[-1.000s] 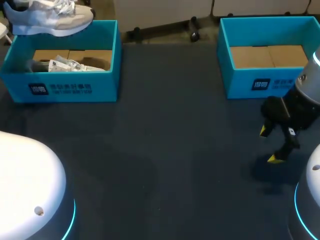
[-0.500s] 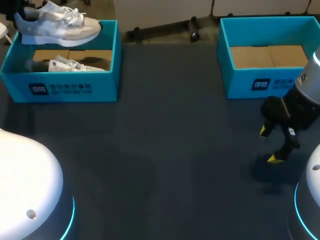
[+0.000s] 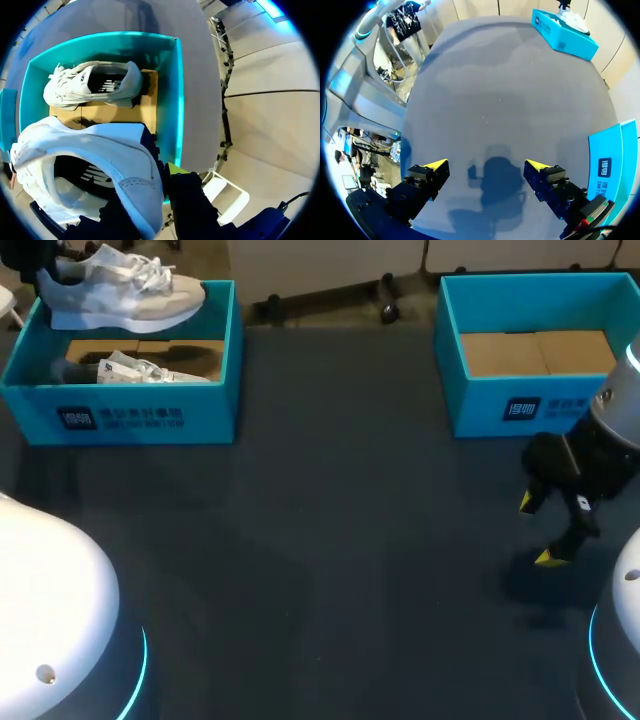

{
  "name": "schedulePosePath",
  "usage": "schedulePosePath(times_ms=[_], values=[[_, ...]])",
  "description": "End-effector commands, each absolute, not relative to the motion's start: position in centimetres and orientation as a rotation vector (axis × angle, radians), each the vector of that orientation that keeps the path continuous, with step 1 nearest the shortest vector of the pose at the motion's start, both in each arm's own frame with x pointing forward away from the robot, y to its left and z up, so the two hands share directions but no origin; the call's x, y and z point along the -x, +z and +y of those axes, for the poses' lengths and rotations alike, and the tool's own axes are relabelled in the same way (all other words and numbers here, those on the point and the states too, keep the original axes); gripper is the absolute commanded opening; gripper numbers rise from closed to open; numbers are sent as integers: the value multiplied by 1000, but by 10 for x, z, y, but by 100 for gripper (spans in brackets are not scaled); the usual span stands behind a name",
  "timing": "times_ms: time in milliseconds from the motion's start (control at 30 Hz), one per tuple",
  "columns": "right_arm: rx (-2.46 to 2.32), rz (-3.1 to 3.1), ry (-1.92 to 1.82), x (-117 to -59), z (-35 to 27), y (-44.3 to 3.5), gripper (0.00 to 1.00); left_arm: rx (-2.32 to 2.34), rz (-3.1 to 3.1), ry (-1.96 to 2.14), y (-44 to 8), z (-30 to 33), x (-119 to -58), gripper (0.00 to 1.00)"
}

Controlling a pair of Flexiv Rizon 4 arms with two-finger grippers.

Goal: Take the shoe out of the shoebox, open the shoe tongue, remove and reinsert the insole, then place the shoe into the shoebox

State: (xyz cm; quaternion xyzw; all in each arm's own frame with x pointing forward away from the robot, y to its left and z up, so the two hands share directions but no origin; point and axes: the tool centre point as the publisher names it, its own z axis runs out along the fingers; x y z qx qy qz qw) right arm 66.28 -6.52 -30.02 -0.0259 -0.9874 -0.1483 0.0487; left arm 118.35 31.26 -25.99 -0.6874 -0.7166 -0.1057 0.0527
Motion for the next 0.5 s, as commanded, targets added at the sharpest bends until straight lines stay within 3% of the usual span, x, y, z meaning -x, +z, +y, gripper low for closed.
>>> schedulePosePath(times_ms=[33,500], values=[[78,-3011,-451,-662,-65,-301,100,2068,-2179,-333,-278,308,-1191,0],[78,-3011,-451,-662,-65,-301,100,2069,-2156,-339,-302,302,-1186,0]])
